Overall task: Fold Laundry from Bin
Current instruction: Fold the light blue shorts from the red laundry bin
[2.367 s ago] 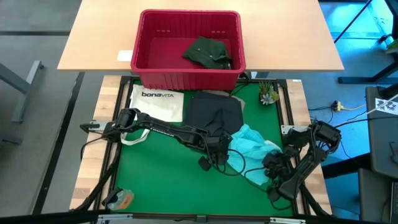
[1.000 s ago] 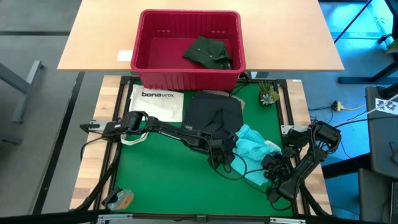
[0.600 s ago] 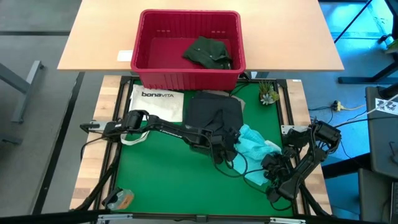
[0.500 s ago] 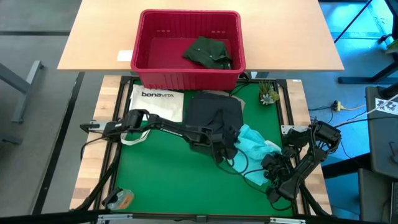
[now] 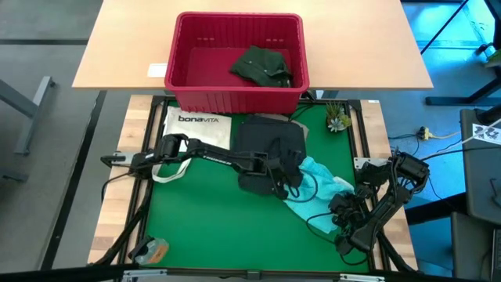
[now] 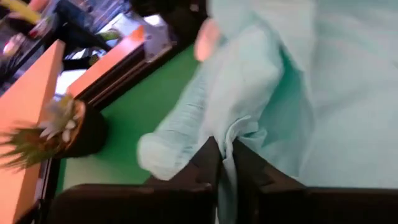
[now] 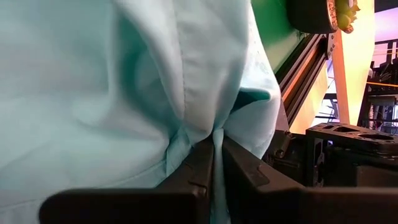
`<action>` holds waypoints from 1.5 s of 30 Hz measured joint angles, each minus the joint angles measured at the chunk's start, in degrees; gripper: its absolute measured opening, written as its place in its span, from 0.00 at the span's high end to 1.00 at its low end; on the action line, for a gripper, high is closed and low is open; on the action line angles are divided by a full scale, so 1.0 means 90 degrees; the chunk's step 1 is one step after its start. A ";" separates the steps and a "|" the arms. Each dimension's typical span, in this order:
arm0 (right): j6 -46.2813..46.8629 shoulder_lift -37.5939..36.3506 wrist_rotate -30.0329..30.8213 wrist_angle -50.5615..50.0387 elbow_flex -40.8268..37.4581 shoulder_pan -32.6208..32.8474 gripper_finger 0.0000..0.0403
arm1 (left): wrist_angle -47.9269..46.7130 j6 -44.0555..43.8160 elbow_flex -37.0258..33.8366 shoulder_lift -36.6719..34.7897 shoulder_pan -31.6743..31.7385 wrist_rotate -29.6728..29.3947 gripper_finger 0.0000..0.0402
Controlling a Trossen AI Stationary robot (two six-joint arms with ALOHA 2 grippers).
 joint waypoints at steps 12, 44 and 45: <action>-0.0345 0.0000 -0.0051 0.0050 0.0000 0.0000 0.92 | 0.0402 -0.0647 0.0000 -0.0002 0.0344 -0.0024 0.82; -0.0444 -0.0271 -0.0539 -0.0350 0.0135 -0.0041 0.38 | -0.0277 -0.0436 0.1447 -0.0100 -0.0173 -0.0697 0.60; -0.0444 -0.0277 -0.0537 -0.0345 0.0155 -0.0041 0.38 | -0.0549 -0.0427 0.1499 -0.0097 -0.0227 -0.0585 0.61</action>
